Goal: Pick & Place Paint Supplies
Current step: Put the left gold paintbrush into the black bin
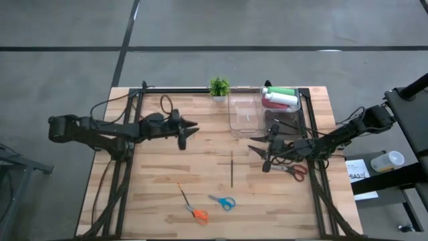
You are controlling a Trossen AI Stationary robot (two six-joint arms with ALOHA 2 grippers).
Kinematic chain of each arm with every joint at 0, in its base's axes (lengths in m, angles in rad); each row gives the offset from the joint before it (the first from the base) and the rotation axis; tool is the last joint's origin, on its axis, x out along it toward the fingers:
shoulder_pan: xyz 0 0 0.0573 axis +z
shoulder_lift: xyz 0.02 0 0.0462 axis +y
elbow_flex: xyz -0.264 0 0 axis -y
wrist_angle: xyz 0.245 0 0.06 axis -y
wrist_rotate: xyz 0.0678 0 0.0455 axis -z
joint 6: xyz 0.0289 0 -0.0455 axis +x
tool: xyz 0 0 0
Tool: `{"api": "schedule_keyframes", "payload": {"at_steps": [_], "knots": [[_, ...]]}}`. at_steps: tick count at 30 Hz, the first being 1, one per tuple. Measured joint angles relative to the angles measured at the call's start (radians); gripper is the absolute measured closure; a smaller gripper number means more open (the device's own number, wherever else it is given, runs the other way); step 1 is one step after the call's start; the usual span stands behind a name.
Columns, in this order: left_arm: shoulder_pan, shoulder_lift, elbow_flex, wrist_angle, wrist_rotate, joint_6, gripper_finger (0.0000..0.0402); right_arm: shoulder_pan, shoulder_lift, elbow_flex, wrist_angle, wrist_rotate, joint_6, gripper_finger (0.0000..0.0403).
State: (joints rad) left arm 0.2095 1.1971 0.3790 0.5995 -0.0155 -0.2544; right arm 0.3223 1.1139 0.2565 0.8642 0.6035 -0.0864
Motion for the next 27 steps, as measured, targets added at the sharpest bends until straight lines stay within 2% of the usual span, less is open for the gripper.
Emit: {"api": "schedule_keyframes", "payload": {"at_steps": [8,27], "knots": [[-0.005,-0.057,-0.103,0.082,0.028,0.043,0.0263,0.0,0.0,0.0,0.0,0.0,0.0,0.0261],[-0.005,-0.057,-0.105,0.077,0.028,0.046,0.0263,0.0,0.0,0.0,0.0,0.0,0.0,0.0261]]}}
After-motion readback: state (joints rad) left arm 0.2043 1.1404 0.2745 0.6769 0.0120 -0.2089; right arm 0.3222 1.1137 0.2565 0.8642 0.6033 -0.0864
